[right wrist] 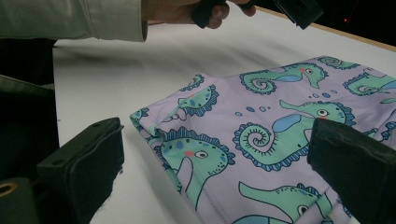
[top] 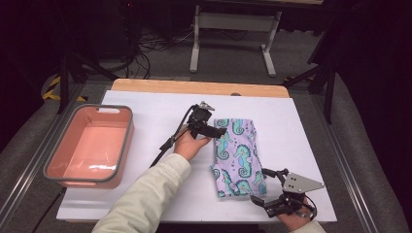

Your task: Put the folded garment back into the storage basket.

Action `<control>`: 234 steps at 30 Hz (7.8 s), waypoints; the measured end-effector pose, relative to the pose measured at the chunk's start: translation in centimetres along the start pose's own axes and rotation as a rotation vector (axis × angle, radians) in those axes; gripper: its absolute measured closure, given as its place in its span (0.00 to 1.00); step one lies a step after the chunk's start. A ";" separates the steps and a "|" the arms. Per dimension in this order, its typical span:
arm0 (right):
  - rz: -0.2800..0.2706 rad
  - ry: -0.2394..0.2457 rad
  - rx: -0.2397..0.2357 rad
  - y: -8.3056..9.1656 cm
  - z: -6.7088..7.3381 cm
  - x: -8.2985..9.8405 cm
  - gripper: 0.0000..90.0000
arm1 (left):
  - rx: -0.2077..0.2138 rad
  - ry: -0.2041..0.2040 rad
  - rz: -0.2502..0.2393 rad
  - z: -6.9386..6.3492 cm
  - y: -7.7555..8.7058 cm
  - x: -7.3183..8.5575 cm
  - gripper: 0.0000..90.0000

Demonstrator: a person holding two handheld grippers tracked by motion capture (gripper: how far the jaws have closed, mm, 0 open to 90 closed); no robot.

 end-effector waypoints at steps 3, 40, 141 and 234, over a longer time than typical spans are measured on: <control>0.000 -0.002 -0.002 0.0 0.0 0.0 0.05 | 0.002 0.023 0.008 0.2 -0.7 0.0 0.16; -0.001 -0.004 -0.009 0.1 -0.1 0.1 0.05 | -0.128 -0.087 0.110 -0.4 -5.6 2.2 0.20; -0.012 -0.018 -0.024 0.2 -0.3 0.1 0.08 | 0.333 -0.176 -0.225 -7.8 5.8 -4.5 0.90; 0.013 -0.014 -0.015 -0.4 -0.2 0.2 0.08 | 0.190 -0.269 -0.455 1.1 33.0 -1.6 0.90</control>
Point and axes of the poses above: each handheld gripper's, and its own axes: y roughly backward along the jaws, x roughly out of its underside, z roughly to its left, the point moved 6 cm from there along -y, roughly forward along the jaws, and after that the axes turned 1 degree about y, right-handed, at the moved point
